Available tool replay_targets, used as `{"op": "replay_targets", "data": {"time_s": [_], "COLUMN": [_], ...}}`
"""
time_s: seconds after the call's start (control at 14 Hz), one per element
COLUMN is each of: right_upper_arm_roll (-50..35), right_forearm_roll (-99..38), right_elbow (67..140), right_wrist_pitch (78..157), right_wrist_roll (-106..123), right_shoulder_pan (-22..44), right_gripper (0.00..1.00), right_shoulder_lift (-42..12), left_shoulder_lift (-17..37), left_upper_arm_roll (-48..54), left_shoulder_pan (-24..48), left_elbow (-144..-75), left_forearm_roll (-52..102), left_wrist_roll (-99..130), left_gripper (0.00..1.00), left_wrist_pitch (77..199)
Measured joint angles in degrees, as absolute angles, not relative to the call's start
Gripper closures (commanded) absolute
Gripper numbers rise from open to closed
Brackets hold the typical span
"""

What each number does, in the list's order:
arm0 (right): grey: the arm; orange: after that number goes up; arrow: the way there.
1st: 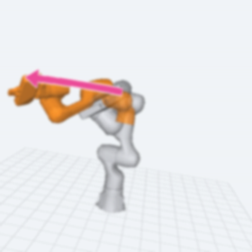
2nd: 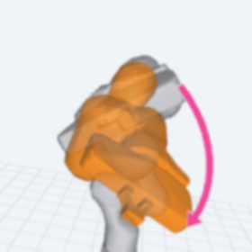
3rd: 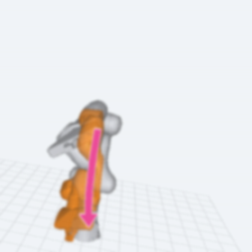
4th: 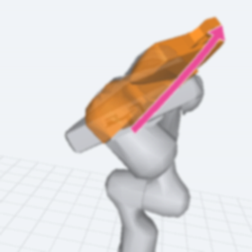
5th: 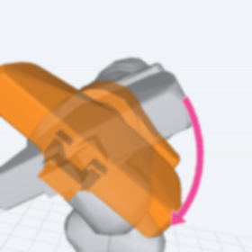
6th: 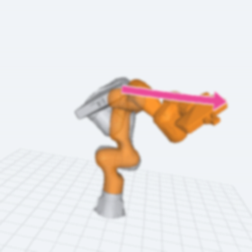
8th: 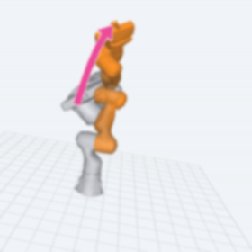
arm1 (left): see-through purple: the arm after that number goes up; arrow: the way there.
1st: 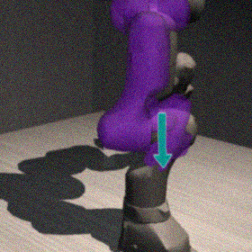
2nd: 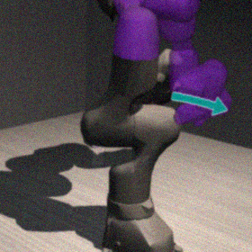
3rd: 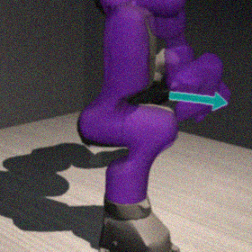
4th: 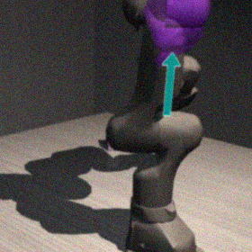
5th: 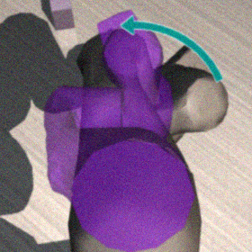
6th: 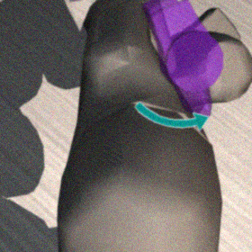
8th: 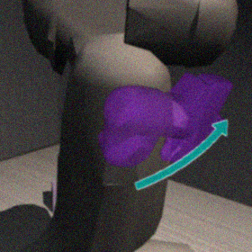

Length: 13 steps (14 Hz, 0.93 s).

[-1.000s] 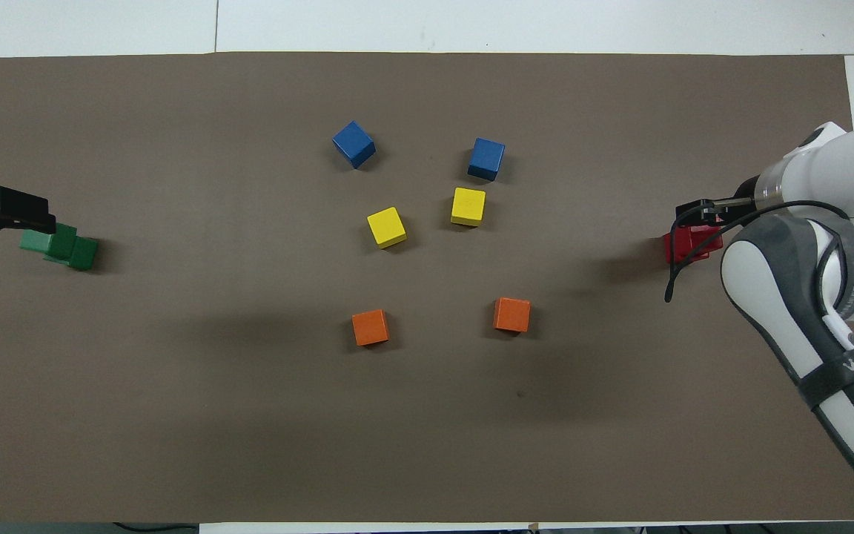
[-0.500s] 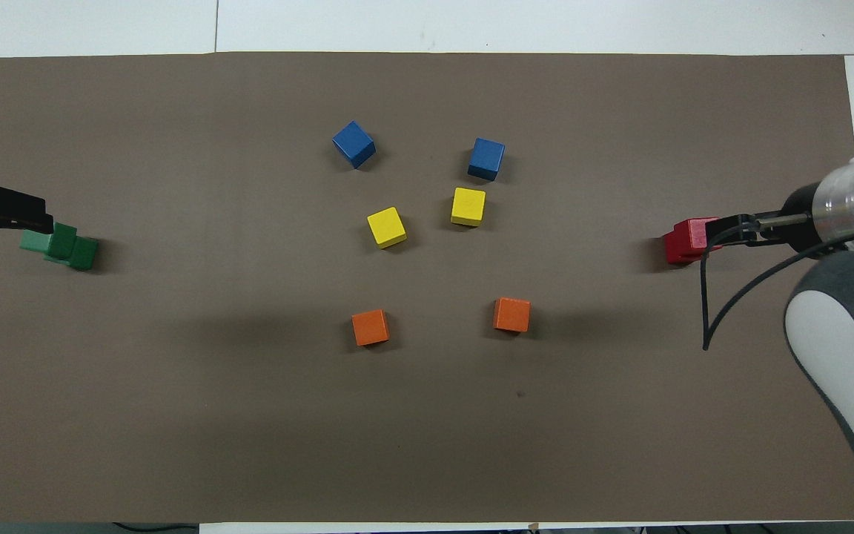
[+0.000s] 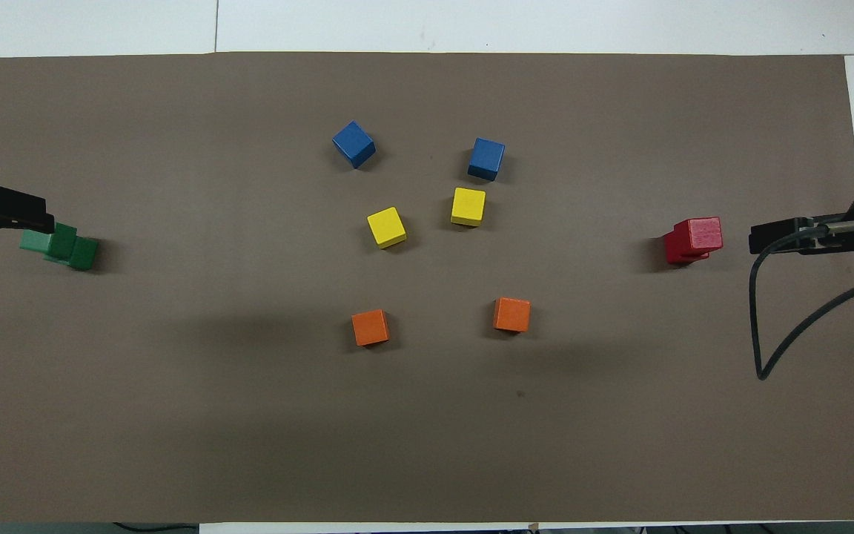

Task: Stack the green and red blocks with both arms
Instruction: 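Open the right gripper and withdraw it from the red stack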

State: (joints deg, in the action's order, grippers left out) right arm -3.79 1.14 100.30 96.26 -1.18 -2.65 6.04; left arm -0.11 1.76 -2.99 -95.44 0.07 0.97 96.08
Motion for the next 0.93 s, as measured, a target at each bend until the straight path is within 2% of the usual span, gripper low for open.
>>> {"op": "replay_targets", "data": {"time_s": [0.29, 0.93], "right_upper_arm_roll": [-3.45, -3.40], "right_forearm_roll": [1.14, 1.15], "right_elbow": [95.86, 95.51], "right_wrist_pitch": [93.73, 93.38], "right_wrist_roll": [-1.18, -1.18], "right_shoulder_pan": [-2.87, -2.97], "right_gripper": [0.00, 0.00], "right_shoulder_lift": [2.54, 1.90], "left_shoulder_lift": [-0.11, -0.11], "left_upper_arm_roll": [1.74, 1.73], "left_shoulder_pan": [-2.99, -2.99], "left_elbow": [-95.44, -95.44], "left_forearm_roll": [0.09, 0.10], "left_wrist_roll": [0.97, 0.97], "left_gripper": [0.00, 0.00], "left_wrist_pitch": [96.08, 96.07]}}
